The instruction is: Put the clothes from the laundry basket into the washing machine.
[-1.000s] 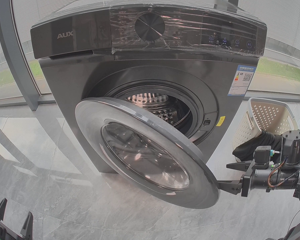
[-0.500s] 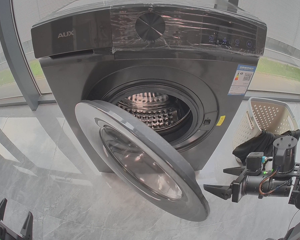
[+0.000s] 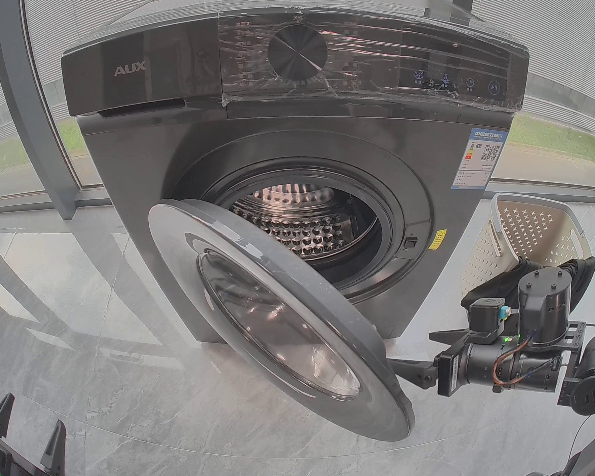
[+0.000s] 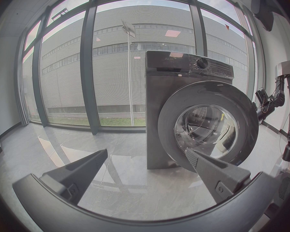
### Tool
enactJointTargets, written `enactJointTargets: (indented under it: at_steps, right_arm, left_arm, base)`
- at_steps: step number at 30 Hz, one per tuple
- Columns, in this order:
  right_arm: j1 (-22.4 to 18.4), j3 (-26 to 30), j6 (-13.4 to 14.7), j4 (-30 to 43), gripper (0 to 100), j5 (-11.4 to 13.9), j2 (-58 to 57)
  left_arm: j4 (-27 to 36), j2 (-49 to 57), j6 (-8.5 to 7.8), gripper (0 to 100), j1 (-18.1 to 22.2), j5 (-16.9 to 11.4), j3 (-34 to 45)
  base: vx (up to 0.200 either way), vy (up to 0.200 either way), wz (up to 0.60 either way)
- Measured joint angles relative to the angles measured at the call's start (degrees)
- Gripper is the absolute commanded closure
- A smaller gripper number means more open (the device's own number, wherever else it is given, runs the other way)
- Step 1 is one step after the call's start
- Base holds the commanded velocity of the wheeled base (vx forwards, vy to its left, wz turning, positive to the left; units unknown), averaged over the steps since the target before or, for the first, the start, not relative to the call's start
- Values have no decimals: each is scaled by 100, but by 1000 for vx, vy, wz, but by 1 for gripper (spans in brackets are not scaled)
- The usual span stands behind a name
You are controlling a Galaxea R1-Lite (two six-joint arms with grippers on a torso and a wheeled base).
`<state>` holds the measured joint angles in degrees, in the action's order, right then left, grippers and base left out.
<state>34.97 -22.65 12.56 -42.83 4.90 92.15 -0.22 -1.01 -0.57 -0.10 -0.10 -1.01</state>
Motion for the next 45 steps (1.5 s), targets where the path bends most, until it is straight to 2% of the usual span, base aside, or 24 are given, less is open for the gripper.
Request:
enactJointTargets:
  at_steps: [6,10,14,16,19,22,25,37,40,45]
  right_arm:
    - [312,165,-5,-69,0,60,21]
    - [516,372,-20,-444,0,284,2]
    - [577,501,-27,-811,0,390,-26]
    - [501,512,-27,-837,0,344,-26]
    - [297,422,-24,-855,0,130,16]
    - [80,229,-13,-879,0,-111,182]
    - [-149,-17,-5,-901,0,-233,390]
    - [-507,-739,-51,-1243,0,-223,1521]
    - [-472,-808,-68,-1276,0,-226,1742]
    - [-184,-786,-85,-1373,0,-245,1959]
  left_arm:
    - [0,0,-2,0,0,0,0]
    - [-2,0,-2,0,0,2,0]
    - [-2,0,0,0,0,0,0]
    - [-2,0,0,0,0,0,0]
    - [-2,0,-2,0,0,0,0]
    - [-2,0,-2,0,0,0,0]
    - [0,0,-2,0,0,0,0]
    - [0,0,2,0,0,0,0]
    - [0,0,4,0,0,0,0]
    - [1,0,4,0,0,0,0]
  base:
    - [0,0,0]
    - [0,0,0]
    - [0,0,0]
    - [0,0,0]
    - [0,0,0]
    - [0,0,0]
    - [0,0,0]
    - [0,0,0]
    - [0,0,0]
    - [0,0,0]
